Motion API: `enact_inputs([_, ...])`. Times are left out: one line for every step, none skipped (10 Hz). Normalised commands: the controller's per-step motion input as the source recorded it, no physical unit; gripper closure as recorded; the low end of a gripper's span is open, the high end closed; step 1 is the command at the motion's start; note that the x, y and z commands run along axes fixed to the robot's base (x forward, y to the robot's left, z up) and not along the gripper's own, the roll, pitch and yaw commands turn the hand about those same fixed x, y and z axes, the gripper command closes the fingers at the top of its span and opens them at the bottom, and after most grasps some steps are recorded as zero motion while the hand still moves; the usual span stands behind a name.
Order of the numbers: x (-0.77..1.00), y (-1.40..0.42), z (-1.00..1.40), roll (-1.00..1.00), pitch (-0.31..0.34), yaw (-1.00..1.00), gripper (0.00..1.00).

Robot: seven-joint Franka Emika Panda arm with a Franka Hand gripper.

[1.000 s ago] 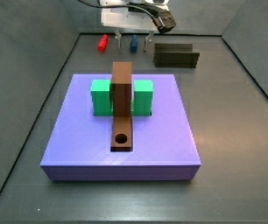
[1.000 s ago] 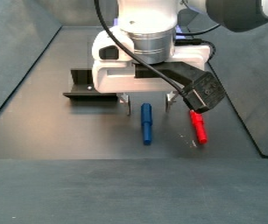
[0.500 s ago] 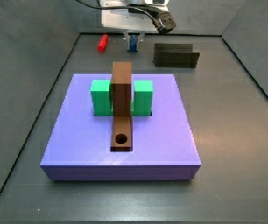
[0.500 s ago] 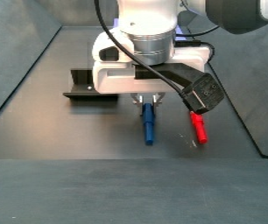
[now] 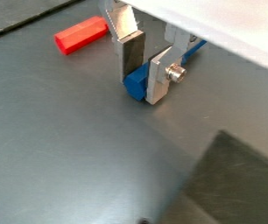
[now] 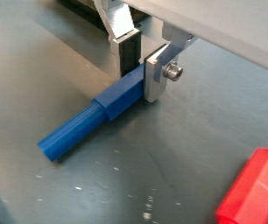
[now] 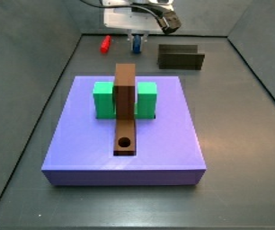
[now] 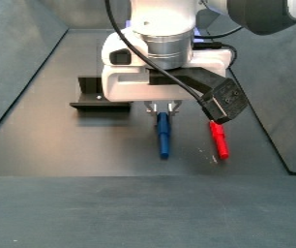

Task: Pick up the blue object. Move up. Place the blue object on the fixture. Regrasp the blue object. Move to above the board. Insert the blue object.
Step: Pick up the blue object, then move up.

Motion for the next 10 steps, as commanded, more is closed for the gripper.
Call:
enact_inputs([0.00, 0.00, 0.00, 0.00, 0.000, 0.00, 1.00])
enact_inputs([0.00, 0.00, 0.00, 0.00, 0.000, 0.00, 1.00])
enact_inputs([0.00, 0.00, 0.00, 0.00, 0.000, 0.00, 1.00])
enact_inputs([0.00, 0.00, 0.00, 0.00, 0.000, 0.00, 1.00])
enact_inputs([0.00, 0.00, 0.00, 0.00, 0.000, 0.00, 1.00])
enact_inputs([0.00, 0.00, 0.00, 0.00, 0.000, 0.00, 1.00])
enact_inputs([0.00, 0.00, 0.00, 0.00, 0.000, 0.00, 1.00])
enact_inputs([0.00, 0.00, 0.00, 0.00, 0.000, 0.00, 1.00])
enact_inputs([0.00, 0.00, 0.00, 0.00, 0.000, 0.00, 1.00])
enact_inputs([0.00, 0.00, 0.83, 0.00, 0.000, 0.00, 1.00])
